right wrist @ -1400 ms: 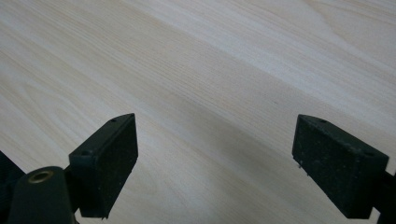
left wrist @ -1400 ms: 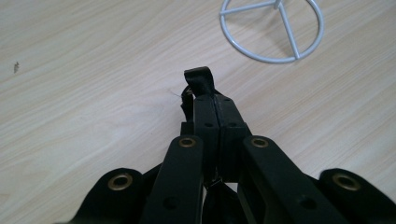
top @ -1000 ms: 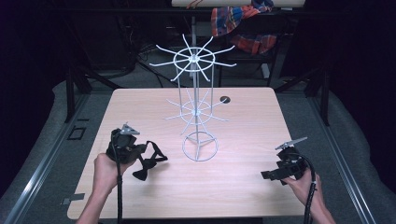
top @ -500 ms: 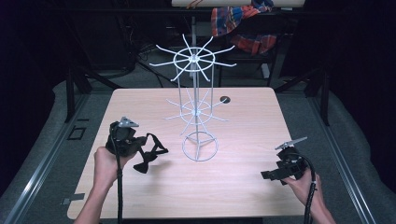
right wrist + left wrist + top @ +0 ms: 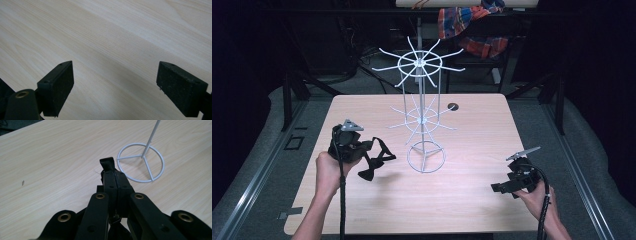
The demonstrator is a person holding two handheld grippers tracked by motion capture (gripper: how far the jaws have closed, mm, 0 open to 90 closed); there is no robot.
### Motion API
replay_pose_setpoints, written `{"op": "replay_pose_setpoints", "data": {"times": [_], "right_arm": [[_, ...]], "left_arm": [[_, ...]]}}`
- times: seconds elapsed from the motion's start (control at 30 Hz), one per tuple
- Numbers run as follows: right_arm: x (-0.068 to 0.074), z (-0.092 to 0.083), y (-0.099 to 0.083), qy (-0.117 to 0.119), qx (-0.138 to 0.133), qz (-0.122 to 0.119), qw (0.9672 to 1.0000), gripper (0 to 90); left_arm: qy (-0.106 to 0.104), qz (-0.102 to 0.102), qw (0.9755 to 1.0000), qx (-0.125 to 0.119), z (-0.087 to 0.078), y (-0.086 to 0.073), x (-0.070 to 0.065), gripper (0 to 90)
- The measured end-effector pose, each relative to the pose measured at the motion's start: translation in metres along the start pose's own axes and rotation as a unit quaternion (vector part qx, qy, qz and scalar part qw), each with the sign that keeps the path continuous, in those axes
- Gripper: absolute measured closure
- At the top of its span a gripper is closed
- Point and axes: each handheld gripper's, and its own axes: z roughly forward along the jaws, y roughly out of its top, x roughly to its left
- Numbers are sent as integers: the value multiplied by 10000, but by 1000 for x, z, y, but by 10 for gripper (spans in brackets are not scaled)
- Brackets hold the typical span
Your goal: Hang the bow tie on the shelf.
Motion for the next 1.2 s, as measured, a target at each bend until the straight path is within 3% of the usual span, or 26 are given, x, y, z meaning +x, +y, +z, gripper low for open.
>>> {"op": "replay_pose_setpoints", "data": {"times": [1.2], "right_arm": [[0, 0, 0, 1, -2, 11, 10000, 140]], "left_arm": [[-67, 114, 9988, -475, -15, 39, -10, 892]]}}
